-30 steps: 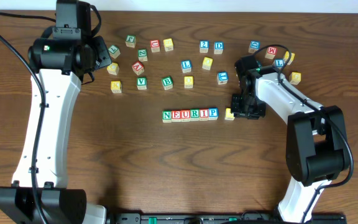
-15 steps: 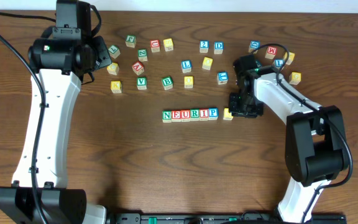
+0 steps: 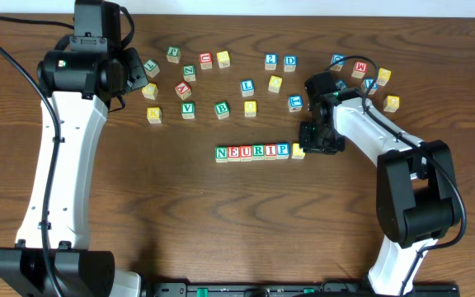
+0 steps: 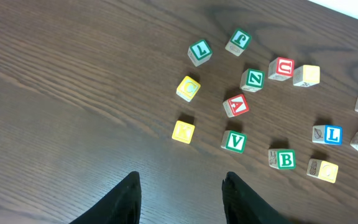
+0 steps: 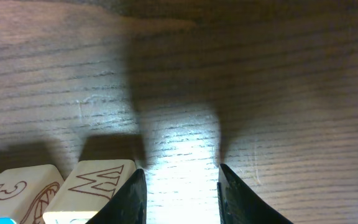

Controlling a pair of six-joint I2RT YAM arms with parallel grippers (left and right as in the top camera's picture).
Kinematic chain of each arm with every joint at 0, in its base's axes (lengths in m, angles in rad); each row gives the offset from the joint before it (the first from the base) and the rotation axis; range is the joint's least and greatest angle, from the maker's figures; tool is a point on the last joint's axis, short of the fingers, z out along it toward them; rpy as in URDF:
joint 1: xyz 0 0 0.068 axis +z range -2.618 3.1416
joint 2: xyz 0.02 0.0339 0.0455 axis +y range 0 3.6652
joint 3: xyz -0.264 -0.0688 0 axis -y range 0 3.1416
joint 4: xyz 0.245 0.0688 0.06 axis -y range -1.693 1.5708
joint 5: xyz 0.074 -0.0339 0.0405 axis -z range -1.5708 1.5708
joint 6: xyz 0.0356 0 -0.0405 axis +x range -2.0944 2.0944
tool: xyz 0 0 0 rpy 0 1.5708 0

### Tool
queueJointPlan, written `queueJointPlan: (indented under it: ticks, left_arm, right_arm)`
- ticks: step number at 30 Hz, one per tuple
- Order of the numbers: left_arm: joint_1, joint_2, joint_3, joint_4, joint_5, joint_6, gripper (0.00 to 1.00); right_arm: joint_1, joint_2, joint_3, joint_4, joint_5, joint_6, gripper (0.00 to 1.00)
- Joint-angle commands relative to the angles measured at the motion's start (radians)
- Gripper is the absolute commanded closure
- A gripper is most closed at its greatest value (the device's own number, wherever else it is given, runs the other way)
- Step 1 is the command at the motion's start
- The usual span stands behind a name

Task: Spell out NEURIPS
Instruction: 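Release the S block and push it left against the P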

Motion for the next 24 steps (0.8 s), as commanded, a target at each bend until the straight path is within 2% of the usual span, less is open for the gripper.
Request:
queueJointPlan:
  ticks: [1, 24]
  left_arm:
    - [0.005, 0.009, -0.013, 0.000, -0.013, 0.017, 0.58]
    - [0.005, 0.009, -0.013, 0.000, -0.013, 0.017, 0.58]
  right_arm:
    - [0.011, -0.016, -0.005, 0.005, -0.003, -0.014, 0.68]
    - [0.011, -0.016, -0.005, 0.045, -0.056, -0.045, 0.69]
